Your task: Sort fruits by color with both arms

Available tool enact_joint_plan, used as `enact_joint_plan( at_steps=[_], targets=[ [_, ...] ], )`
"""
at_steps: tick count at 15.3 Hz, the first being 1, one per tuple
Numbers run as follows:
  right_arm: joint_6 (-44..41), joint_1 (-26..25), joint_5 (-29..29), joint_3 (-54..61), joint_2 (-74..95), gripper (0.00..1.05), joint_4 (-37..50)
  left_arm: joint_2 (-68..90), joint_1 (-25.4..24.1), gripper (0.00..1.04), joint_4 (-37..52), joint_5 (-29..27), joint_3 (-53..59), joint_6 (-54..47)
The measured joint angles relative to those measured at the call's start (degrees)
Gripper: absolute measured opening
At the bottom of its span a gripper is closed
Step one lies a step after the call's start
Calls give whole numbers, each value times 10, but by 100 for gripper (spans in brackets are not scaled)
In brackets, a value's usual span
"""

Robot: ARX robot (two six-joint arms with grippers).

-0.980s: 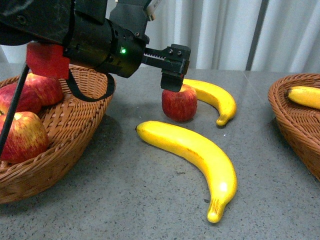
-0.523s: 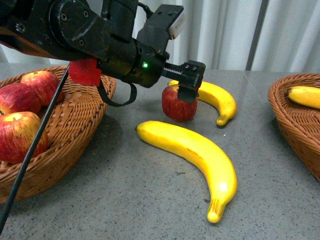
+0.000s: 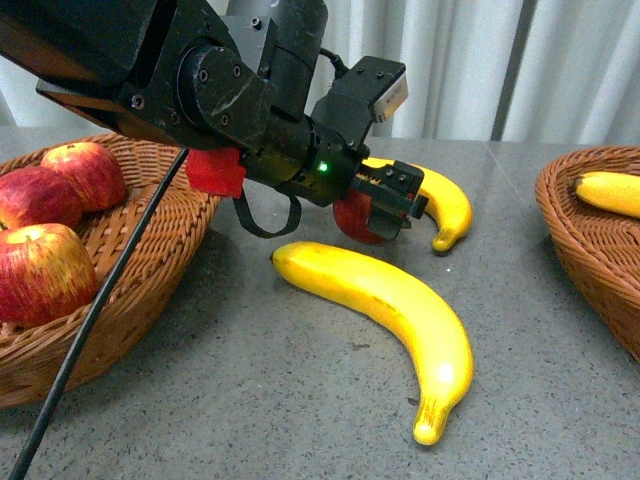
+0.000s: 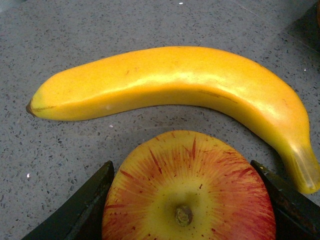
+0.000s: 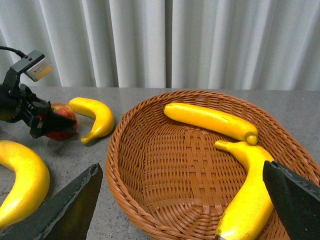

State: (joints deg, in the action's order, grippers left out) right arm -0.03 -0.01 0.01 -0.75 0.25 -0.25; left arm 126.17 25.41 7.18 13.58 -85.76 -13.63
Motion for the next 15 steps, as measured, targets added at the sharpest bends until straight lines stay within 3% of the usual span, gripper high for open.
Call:
enact_joint_plan(
  at_steps=[6, 11, 15],
  targets=[
    [0, 0, 0, 0, 0, 98, 0, -7, -4, 69, 4, -14, 2, 1],
    [0, 0, 0, 0, 0, 98, 0, -148, -56, 69, 57, -123, 63, 73],
    [0, 0, 0, 0, 0, 98, 0, -234, -119, 69, 31, -203, 154, 185]
  ],
)
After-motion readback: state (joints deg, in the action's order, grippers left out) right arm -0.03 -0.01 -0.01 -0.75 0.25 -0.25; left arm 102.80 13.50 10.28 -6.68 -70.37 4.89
